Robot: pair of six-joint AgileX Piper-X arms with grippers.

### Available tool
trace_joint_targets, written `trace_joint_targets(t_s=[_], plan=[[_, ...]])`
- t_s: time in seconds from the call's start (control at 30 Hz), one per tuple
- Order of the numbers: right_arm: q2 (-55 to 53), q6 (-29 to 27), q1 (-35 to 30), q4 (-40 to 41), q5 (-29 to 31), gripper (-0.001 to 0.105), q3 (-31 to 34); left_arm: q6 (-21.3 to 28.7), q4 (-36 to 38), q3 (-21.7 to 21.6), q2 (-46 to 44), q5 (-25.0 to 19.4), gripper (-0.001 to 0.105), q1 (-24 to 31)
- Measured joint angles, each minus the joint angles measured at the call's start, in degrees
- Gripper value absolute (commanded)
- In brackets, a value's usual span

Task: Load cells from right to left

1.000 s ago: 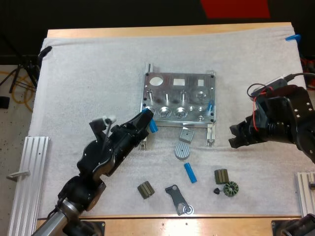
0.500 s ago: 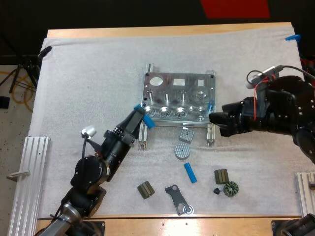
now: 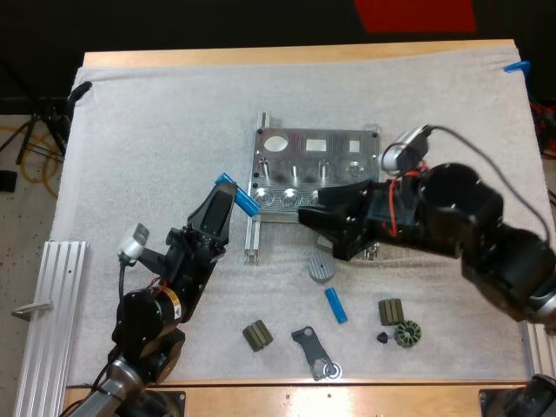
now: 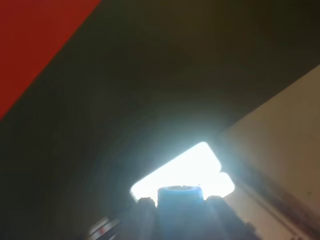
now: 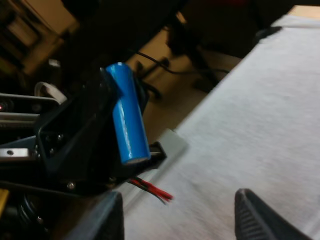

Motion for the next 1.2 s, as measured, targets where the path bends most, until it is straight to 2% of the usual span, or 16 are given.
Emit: trace_joint_targets(t_s=[0.2,0.4,0.57,0.8,1.2], plan=[[0.13,7.57,4.1,-18.69,2.83,0.049,6.88,0.0,-5.75,0.0,0.0,-1.28,0.0,0.0],[0.13,8.76,7.72,-31.96,6.14,0.049,10.74,0.0,-9.99,0.0,0.0,-1.27,0.0,0.0],[0.13,8.98,9.55,-34.96,7.59,0.049,13.77,0.0,-12.06,0.0,0.0,-1.35,0.0,0.0],[0.13,8.98,9.89,-45.5,10.44,0.049,18.01,0.0,-13.44,0.0,0.23,2.36,0.0,0.0],[3.62,8.98,9.89,-53.59,9.11,0.049,19.03,-0.42,-15.81,0.0,0.31,4.81,0.0,0.0]])
